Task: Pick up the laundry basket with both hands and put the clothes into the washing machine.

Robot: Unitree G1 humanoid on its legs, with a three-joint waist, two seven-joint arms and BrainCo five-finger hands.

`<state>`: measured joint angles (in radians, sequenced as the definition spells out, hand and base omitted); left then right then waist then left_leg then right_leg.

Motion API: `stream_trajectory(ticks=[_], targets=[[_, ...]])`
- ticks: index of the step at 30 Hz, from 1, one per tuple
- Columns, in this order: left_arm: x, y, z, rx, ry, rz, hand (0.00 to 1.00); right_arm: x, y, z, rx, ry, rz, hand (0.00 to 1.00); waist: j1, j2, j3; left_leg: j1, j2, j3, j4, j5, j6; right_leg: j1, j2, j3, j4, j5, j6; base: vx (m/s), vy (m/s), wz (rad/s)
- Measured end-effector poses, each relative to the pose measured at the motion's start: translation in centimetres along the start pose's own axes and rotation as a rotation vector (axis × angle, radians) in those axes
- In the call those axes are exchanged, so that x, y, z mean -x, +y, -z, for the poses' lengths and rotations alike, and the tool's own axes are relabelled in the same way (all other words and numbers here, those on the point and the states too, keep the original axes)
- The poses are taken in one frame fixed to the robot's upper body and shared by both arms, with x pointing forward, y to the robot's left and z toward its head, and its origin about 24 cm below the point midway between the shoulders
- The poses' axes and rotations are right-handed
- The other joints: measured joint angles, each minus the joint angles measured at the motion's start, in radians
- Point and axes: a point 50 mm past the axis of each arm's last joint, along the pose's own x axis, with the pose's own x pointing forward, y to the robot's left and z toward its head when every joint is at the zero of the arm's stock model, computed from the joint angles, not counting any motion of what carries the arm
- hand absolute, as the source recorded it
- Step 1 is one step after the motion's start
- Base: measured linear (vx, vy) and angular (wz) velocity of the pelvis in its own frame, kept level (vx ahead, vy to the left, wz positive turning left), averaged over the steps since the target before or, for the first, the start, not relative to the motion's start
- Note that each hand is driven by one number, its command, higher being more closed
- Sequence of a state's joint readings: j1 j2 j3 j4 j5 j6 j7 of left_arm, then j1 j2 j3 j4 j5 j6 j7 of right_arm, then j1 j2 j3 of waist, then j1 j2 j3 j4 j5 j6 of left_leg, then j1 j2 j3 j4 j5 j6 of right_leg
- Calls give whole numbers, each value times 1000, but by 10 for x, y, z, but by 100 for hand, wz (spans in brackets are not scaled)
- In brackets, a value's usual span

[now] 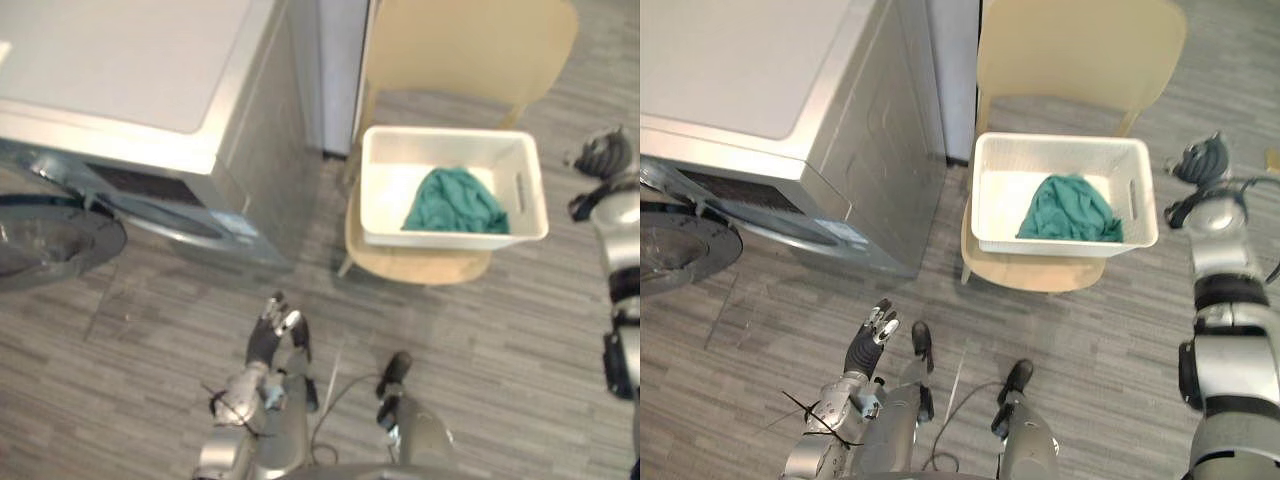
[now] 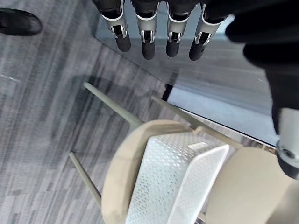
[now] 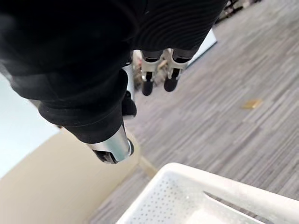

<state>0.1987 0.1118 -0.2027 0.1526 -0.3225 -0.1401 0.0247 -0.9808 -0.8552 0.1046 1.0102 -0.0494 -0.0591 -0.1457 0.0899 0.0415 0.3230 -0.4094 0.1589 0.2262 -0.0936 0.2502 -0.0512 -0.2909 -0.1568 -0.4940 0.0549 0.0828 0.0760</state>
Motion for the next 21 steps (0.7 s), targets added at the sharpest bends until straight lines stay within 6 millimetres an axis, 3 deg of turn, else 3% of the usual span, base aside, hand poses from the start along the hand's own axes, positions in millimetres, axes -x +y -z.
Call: stream_trajectory(ticks=[2, 7, 12, 21], targets=[[-1, 0, -1, 0, -3, 2, 0, -5, -6, -6, 22, 2, -5, 0, 10, -1, 25, -33, -3, -1, 0, 11, 8, -24, 4, -3, -16, 10, 3, 0, 0, 0], [-8, -3, -10, 12, -37, 15, 0, -7, 1, -10, 87, 4, -50, 0, 15, -4, 86, -51, -10, -8, 0, 30, 29, -30, 4, -11, -23, 15, 1, 88, -10, 7], [-15, -6, -18, 7, -74, 28, 0, -9, 6, -17, 161, -18, -80, 0, 36, -6, 94, -79, -5, -11, 0, 30, 29, -57, 10, -11, -24, 14, 1, 65, -23, 1], [-21, -8, -22, -6, -89, 30, 0, -5, 25, -15, 236, -29, -143, 0, 35, -9, 104, -86, 0, -17, -2, 31, 26, -59, 16, -14, -24, 4, -4, 20, -4, 2]])
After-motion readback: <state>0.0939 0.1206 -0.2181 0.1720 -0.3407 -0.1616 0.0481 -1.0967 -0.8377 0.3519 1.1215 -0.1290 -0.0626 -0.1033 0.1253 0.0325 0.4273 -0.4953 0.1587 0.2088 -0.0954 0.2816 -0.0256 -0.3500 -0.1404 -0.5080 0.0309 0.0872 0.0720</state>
